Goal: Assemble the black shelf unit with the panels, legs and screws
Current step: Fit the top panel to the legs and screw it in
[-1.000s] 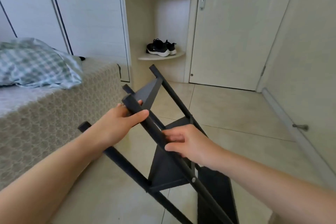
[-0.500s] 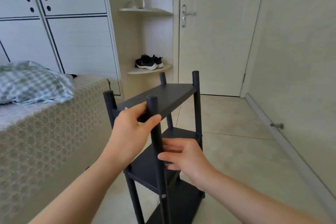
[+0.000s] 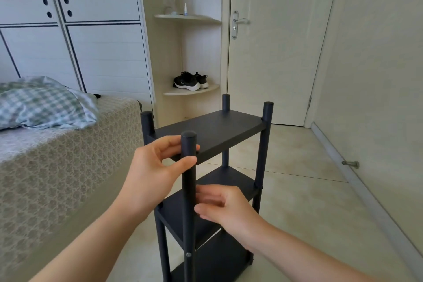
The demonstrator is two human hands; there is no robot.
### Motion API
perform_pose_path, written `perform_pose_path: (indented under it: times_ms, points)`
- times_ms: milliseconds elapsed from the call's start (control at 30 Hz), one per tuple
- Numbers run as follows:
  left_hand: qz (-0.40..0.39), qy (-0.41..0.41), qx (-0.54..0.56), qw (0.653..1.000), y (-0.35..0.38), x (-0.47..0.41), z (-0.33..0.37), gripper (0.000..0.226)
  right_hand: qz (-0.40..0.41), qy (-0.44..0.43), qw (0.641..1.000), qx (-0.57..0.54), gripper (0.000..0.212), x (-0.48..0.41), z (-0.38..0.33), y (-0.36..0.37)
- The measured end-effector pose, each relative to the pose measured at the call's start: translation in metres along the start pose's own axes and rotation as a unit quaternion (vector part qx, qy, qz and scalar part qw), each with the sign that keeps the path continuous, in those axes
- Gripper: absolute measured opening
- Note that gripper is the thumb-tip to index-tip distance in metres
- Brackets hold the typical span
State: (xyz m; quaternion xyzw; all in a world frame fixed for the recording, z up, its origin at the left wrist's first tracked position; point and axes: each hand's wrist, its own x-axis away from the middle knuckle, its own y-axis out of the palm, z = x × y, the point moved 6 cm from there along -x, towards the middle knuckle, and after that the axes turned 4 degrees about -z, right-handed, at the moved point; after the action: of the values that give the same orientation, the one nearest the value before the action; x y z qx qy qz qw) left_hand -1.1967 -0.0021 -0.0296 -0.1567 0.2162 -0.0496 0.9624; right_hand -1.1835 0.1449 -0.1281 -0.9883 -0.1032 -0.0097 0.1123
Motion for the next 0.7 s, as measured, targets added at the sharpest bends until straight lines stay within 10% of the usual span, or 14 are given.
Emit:
perform_pose_path:
  times_ms: [467,700]
  points:
    - [-0.041,0.006,-0.016,0.999,-0.017,0.005,-0.009,0.031,0.383,0.035,0.922,0.049,0.033,-0.017,0.024,-0.149]
    - [-0.077,0.013,-0.042,0.996,-0.031,0.011,-0.011,0.029,0.350,0.070,0.932,0.061,0.058,-0.027,0.034,-0.156]
